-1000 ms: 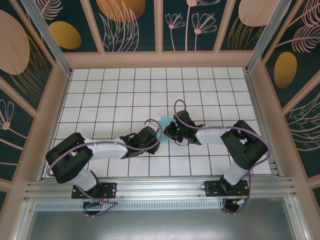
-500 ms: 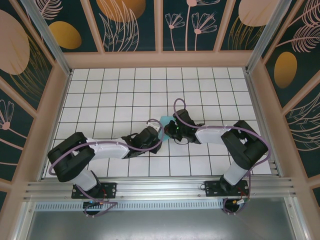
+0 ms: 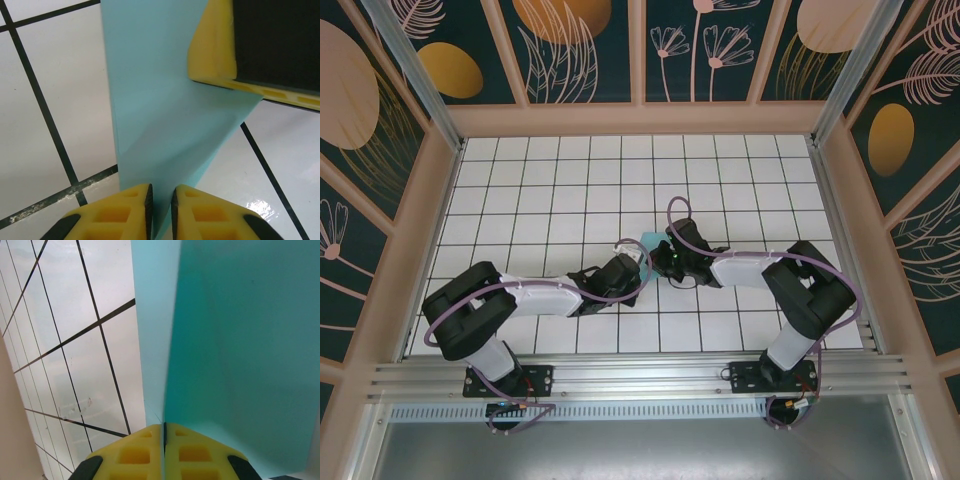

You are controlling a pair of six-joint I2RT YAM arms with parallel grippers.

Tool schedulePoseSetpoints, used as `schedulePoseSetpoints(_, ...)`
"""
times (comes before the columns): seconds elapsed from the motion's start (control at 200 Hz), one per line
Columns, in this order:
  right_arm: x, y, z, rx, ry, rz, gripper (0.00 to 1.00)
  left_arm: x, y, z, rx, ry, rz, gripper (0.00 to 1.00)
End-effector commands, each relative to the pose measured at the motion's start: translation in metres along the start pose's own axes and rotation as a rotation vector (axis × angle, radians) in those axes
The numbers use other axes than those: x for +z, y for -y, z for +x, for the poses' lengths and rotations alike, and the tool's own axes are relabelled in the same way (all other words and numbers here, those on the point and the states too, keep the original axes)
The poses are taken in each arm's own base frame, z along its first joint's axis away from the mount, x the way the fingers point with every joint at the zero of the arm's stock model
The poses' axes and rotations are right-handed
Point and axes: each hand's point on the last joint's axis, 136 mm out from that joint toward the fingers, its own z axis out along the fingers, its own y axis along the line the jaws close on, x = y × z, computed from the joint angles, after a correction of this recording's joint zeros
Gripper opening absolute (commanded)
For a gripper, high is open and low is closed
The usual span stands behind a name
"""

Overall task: Fold a paper plane with a square sheet of paper (pick it up from the middle)
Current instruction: Third fold the triangle at the center of the table, then fourth fold the wing at the center of the table.

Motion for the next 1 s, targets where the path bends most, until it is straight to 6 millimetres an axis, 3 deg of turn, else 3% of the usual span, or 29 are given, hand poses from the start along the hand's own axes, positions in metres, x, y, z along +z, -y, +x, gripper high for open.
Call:
schedulePoseSetpoints(0.0,-0.004,-0.011,-0.002,-0.015,0.001,-0.012,0.07,0.002,-0.006,-0.004,0.008,0.013,-0.047,0.17)
schedulePoseSetpoints(0.24,-0.008,-0.02,-0.004,-0.047,0.002,-0.024,0.16,0.002,-0.008,-0.004,0.022,0.012,-0.058,0.08)
schedulePoseSetpoints(0.59,-0.047,-0.037,-0.021,-0.158,0.094,-0.038,0.53,0.001,-0.005,-0.004,-0.023,0.026,-0.03,0.0)
schedulePoseSetpoints(0.711,-0.07,-0.046,-0.029,-0.211,0.168,-0.067,0.56,0.0,-0.003,-0.005,-0.047,0.034,-0.014,0.0)
schedulePoseSetpoints(0.996,-0.109,-0.043,-0.048,-0.257,0.313,-0.108,0.56,-0.002,0.006,-0.002,-0.097,0.038,0.064,0.0)
